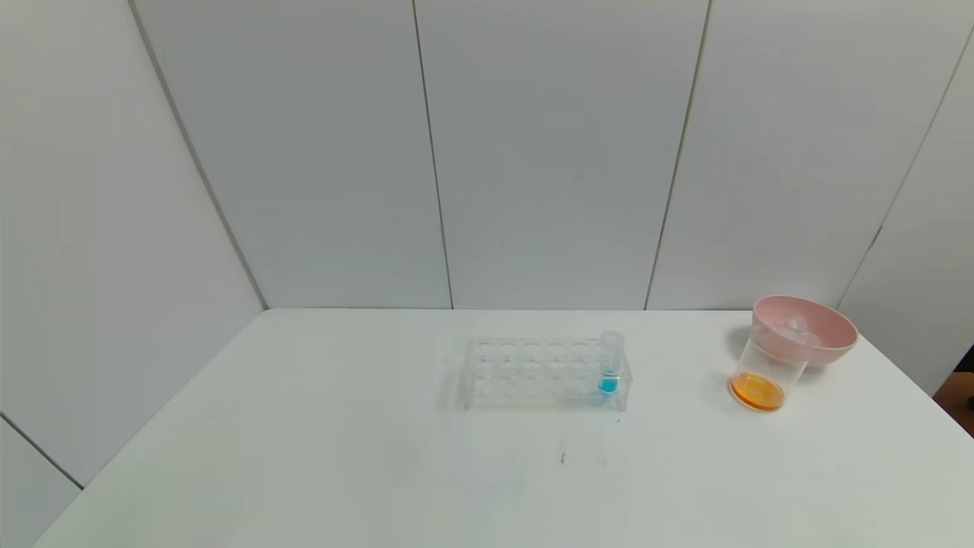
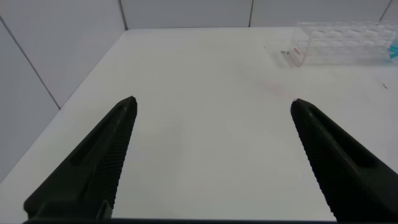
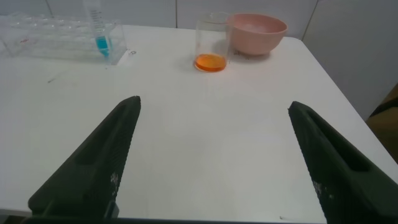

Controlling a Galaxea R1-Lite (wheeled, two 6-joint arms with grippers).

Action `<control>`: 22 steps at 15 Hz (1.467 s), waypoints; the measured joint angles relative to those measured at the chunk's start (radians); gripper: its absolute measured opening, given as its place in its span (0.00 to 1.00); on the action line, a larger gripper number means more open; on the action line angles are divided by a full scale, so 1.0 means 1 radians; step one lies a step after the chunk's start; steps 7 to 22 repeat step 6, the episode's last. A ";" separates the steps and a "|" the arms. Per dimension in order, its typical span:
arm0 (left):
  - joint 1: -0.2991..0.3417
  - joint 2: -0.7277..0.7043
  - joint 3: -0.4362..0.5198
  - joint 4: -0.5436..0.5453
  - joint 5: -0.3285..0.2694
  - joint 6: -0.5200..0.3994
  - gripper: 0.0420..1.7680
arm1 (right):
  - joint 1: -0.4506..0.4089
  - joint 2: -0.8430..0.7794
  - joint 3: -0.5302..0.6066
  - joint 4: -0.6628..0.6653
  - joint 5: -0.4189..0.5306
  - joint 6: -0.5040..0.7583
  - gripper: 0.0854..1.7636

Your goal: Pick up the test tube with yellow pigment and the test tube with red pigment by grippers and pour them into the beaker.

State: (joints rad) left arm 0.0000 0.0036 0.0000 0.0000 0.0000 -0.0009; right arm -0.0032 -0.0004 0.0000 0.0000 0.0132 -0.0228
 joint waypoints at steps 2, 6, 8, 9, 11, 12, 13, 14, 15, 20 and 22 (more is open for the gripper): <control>0.000 0.000 0.000 0.000 0.000 0.000 1.00 | 0.000 0.000 0.000 0.000 0.000 0.000 0.96; 0.000 0.000 0.000 0.000 0.000 0.000 1.00 | 0.000 0.000 0.000 0.000 0.000 0.000 0.96; 0.000 0.000 0.000 0.000 0.000 0.000 1.00 | 0.000 0.000 0.000 0.000 0.000 0.000 0.96; 0.000 0.000 0.000 0.000 0.000 0.000 1.00 | 0.000 0.000 0.000 0.000 0.000 0.000 0.96; 0.000 0.000 0.000 0.000 0.000 0.000 1.00 | 0.000 0.000 0.000 0.000 0.000 0.000 0.96; 0.000 0.000 0.000 0.000 0.000 0.000 1.00 | 0.000 0.000 0.000 0.000 0.000 0.000 0.96; 0.000 0.000 0.000 0.000 0.000 0.000 1.00 | 0.000 0.000 0.000 0.000 0.000 0.000 0.96; 0.000 0.000 0.000 0.000 0.000 0.000 1.00 | 0.000 0.000 0.000 0.000 0.000 0.000 0.96; 0.000 0.000 0.000 0.000 0.000 0.000 1.00 | 0.000 0.000 0.000 0.000 0.000 0.000 0.96; 0.000 0.000 0.000 0.000 0.000 0.000 1.00 | 0.000 0.000 0.000 0.000 0.000 0.000 0.96; 0.000 0.000 0.000 0.000 0.000 0.000 1.00 | 0.000 0.000 0.000 0.000 0.000 0.000 0.96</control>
